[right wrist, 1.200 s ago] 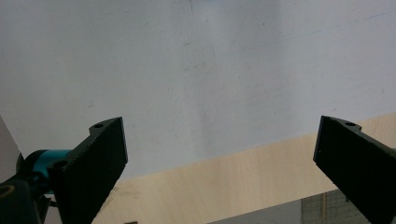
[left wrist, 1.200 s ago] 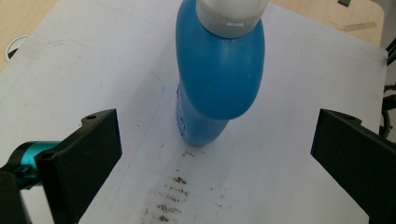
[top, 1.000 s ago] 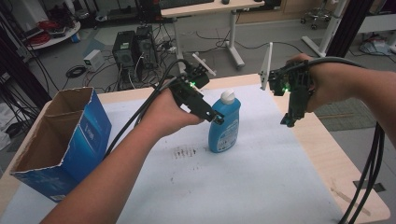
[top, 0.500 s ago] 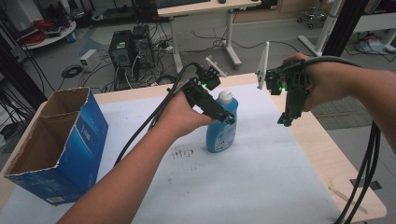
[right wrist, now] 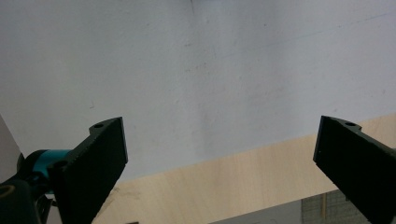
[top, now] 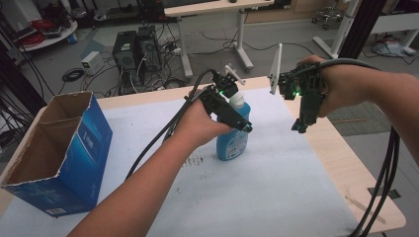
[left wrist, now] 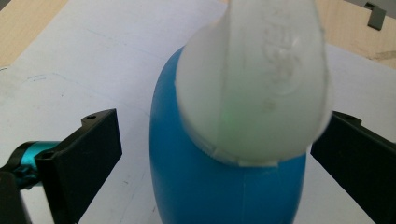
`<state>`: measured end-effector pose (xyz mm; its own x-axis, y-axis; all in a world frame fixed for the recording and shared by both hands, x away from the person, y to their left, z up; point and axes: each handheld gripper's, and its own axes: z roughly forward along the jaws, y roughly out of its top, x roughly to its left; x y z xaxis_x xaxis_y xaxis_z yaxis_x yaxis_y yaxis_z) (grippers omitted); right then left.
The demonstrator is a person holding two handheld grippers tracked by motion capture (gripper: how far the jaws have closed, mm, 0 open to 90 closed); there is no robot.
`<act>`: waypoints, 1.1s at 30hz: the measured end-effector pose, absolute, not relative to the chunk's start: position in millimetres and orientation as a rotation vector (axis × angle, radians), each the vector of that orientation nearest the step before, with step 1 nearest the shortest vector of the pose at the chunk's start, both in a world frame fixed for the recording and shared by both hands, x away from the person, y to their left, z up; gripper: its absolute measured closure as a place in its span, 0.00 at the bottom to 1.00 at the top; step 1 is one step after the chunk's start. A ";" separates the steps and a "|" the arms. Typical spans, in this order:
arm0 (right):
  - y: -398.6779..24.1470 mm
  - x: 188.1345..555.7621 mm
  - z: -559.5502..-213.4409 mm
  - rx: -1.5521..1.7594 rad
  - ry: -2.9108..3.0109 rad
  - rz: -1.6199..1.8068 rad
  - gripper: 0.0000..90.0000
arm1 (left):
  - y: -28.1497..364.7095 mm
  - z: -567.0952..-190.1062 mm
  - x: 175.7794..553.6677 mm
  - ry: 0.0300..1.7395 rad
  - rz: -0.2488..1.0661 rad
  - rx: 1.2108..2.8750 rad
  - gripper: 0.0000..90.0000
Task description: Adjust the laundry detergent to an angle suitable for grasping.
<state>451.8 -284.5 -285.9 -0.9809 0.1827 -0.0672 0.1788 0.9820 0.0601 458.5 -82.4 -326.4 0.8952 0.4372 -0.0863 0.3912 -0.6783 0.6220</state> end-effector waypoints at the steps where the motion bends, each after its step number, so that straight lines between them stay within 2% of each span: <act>1: -284.4 451.8 -285.6 0.282 3.056 0.083 0.02 | -83.3 -327.2 458.4 0.591 0.096 2.394 0.02; 16: -283.9 452.0 -285.7 0.279 3.055 0.084 0.02 | -88.9 -334.9 459.8 0.588 0.118 2.402 0.03; 18: -284.0 451.9 -285.8 0.282 3.056 0.080 0.02 | -87.9 -334.9 460.9 0.592 0.108 2.398 0.09; 22: -284.1 452.0 -286.1 0.286 3.054 0.083 0.02 | -87.6 -334.3 460.5 0.583 0.110 2.393 0.16; 33: -284.7 453.4 -287.0 0.287 3.057 0.090 0.02 | -88.0 -335.8 461.5 0.563 0.092 2.393 0.23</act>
<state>453.4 -284.7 -287.0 -0.9802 0.1875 -0.0641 0.1834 0.9809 0.0646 461.5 -88.0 -335.8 0.9045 0.4189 -0.0797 0.3718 -0.6833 0.6284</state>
